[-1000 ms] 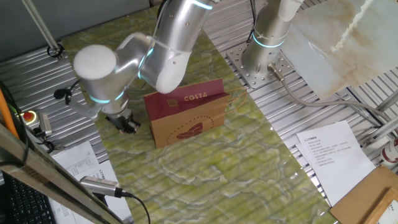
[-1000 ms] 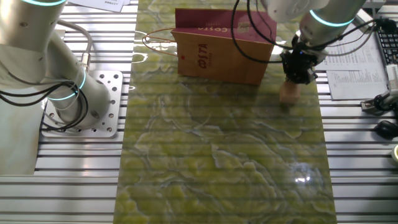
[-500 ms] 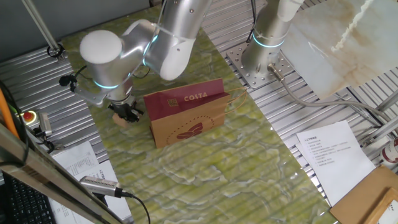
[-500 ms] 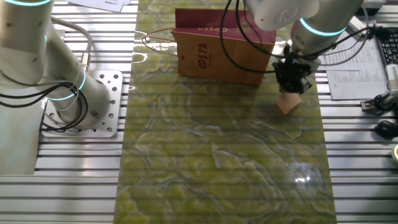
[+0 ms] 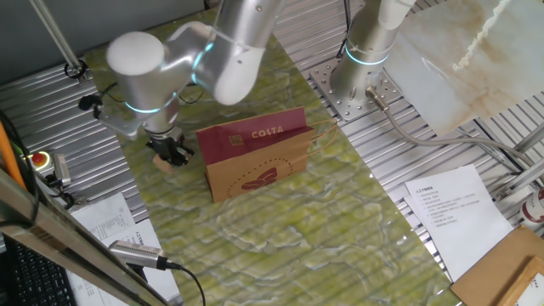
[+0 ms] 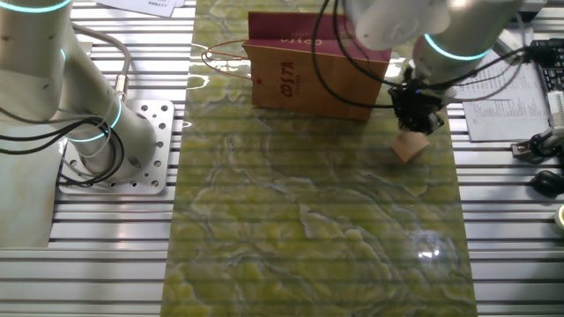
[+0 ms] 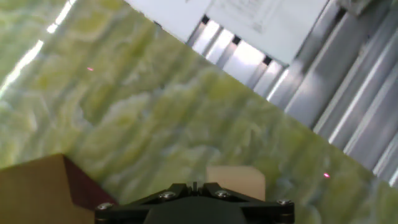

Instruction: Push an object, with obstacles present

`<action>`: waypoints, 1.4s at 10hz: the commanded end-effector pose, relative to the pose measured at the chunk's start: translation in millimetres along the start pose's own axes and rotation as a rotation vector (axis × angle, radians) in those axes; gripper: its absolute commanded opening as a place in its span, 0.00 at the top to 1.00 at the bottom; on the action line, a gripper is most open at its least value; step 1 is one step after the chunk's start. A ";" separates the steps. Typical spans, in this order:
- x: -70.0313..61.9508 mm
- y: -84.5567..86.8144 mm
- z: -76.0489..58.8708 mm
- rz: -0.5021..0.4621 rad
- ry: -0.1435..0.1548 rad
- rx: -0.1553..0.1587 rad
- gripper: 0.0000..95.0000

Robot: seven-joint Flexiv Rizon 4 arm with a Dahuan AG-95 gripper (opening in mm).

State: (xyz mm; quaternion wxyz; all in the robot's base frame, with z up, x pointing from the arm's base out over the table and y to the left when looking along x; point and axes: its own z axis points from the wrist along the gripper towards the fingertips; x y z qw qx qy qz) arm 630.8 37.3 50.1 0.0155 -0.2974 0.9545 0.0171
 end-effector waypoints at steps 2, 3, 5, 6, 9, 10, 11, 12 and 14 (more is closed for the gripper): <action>-26.5 -0.8 -8.6 0.044 0.001 0.006 1.00; -33.7 -3.2 -5.7 0.059 -0.008 0.024 1.00; -37.1 -8.3 5.9 0.060 -0.025 0.041 1.00; -37.4 -10.3 10.9 0.061 -0.025 0.059 1.00; -35.4 -15.0 21.2 0.048 -0.022 0.102 1.00; -31.7 -17.1 22.3 0.039 -0.023 0.118 1.00; -29.7 -17.6 22.4 0.031 -0.022 0.131 1.00; -26.2 -17.6 23.7 0.025 -0.027 0.147 1.00; -16.2 -17.2 27.7 0.016 -0.027 0.147 1.00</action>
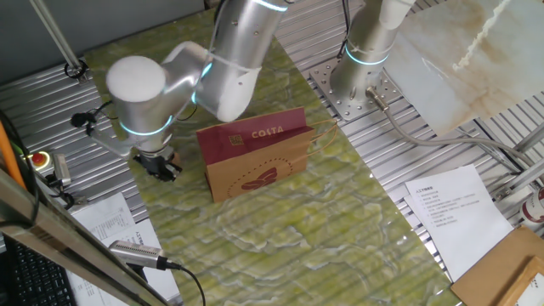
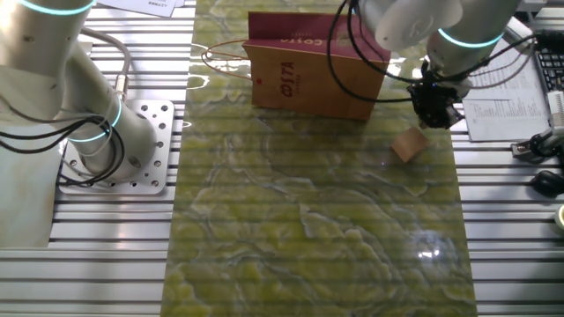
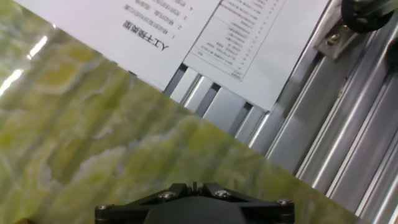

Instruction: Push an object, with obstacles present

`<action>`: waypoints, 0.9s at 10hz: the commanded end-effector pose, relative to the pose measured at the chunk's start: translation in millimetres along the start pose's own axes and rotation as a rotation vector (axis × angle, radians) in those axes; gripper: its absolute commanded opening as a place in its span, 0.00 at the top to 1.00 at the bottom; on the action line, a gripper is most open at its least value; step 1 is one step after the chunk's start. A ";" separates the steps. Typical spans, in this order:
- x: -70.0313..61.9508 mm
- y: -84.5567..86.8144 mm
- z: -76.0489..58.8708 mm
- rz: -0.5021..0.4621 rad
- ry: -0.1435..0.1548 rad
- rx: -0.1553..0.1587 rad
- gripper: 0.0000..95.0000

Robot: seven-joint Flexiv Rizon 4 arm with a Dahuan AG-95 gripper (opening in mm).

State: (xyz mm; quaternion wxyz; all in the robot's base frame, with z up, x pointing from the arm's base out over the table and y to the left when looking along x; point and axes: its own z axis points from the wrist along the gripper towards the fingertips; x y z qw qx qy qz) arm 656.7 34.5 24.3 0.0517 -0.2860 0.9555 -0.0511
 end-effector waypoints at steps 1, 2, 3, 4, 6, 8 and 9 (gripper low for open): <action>5.1 0.9 2.1 -0.007 0.002 -0.005 1.00; 13.2 2.0 3.5 -0.020 0.003 -0.004 1.00; 17.3 3.0 1.8 -0.029 0.006 -0.001 1.00; 20.0 4.0 -1.5 -0.038 0.012 0.005 1.00; 25.6 5.9 -6.7 -0.046 0.014 0.007 1.00; 33.4 8.5 -10.6 -0.055 0.017 0.007 1.00; 34.0 8.9 -11.9 -0.057 0.017 0.006 1.00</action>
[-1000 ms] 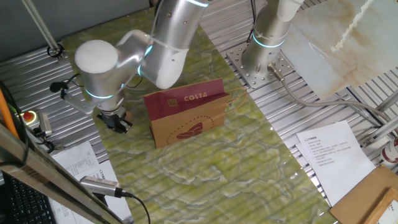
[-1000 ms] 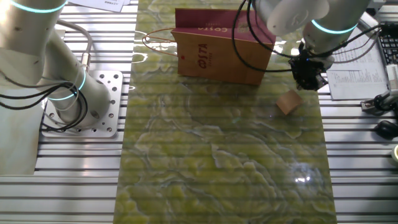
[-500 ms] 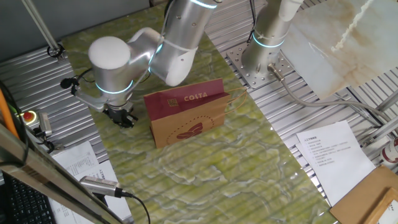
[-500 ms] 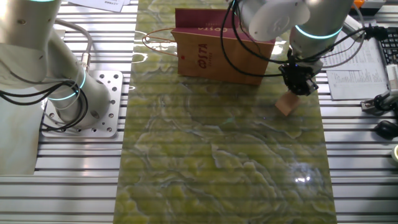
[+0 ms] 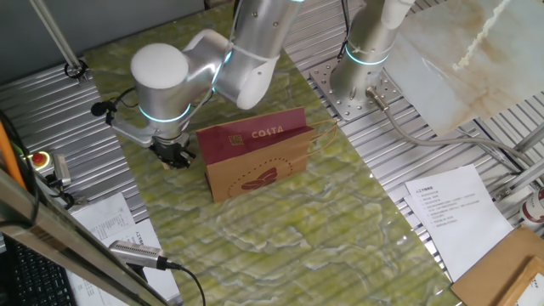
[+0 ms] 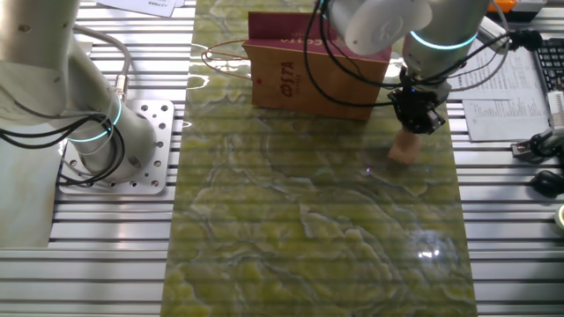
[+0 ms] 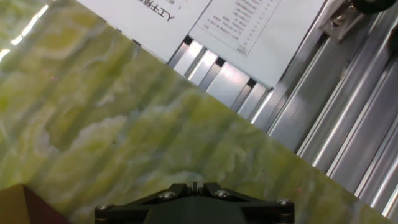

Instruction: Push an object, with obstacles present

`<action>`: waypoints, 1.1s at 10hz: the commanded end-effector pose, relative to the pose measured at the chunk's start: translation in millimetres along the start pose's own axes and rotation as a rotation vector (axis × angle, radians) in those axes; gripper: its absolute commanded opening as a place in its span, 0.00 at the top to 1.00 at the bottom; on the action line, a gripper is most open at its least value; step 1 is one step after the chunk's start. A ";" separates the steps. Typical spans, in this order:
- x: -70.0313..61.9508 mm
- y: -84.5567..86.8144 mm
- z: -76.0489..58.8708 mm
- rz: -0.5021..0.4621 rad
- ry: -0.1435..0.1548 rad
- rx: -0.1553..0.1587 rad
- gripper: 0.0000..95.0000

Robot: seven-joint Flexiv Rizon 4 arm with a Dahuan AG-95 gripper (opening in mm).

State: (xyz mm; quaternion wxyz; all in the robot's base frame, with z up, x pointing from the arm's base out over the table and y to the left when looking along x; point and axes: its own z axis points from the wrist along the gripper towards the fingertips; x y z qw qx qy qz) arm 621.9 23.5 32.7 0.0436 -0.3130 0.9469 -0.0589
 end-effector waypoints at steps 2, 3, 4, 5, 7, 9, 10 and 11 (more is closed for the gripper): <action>0.0 0.4 -0.2 0.006 -0.002 -0.004 1.00; -0.7 0.3 -0.4 0.004 -0.007 -0.007 1.00; -3.1 -0.3 -1.5 0.001 -0.009 -0.010 1.00; -7.3 -1.3 -3.5 0.001 -0.010 -0.017 1.00; -16.0 -3.2 -6.3 -0.008 0.026 -0.043 1.00; -31.2 -5.9 -10.8 0.034 0.054 -0.064 1.00; -37.3 -6.7 -12.2 0.047 0.059 -0.068 1.00; -37.3 -6.7 -12.2 0.067 0.057 -0.075 1.00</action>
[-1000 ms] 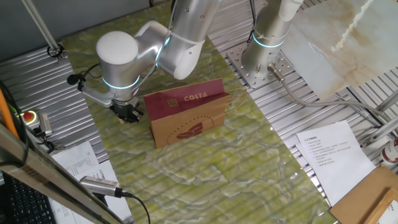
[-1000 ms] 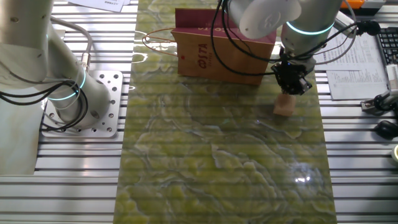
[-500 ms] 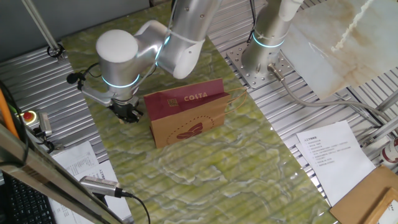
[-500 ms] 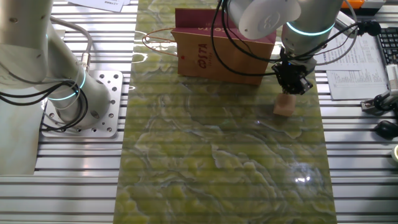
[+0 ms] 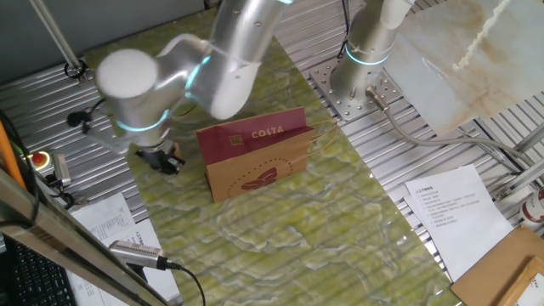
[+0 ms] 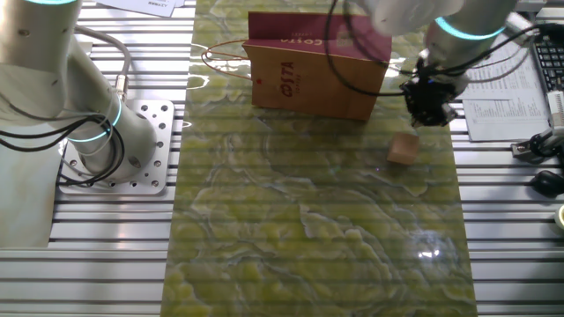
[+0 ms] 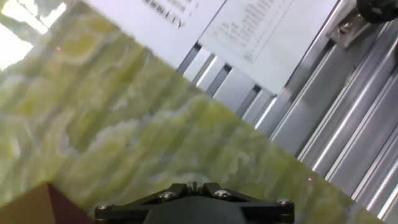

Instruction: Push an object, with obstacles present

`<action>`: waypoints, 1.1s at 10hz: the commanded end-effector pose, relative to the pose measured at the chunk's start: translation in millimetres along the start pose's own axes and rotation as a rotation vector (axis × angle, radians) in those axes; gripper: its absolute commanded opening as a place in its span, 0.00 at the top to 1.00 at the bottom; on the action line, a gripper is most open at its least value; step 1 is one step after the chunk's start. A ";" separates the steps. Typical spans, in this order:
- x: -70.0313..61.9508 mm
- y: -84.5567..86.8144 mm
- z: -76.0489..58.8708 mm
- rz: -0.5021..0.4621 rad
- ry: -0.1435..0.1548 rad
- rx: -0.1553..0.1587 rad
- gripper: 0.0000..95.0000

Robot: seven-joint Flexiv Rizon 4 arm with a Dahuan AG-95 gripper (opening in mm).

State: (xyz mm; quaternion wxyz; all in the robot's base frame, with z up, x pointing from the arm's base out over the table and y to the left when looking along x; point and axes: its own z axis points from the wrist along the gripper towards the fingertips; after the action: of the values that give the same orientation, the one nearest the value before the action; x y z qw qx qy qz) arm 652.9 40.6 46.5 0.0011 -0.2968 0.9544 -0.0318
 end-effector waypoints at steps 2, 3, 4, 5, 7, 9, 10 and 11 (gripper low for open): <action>-1.6 -0.1 -1.0 0.178 -0.008 -0.056 1.00; -1.6 -0.1 -1.0 0.242 -0.007 -0.076 1.00; -1.6 -0.1 -1.0 0.302 0.000 -0.074 1.00; -1.6 -0.1 -1.0 0.326 0.001 -0.072 1.00; -2.0 0.3 -0.8 0.411 0.003 -0.057 1.00; 1.9 -6.3 1.5 0.374 0.003 -0.049 1.00; 5.6 -13.6 3.1 0.351 0.004 -0.039 1.00; 10.3 -21.3 4.4 0.334 0.002 -0.036 1.00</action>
State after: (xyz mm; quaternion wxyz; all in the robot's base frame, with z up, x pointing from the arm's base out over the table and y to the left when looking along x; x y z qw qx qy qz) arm 654.6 15.5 44.0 0.0000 -0.0933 0.9956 -0.0103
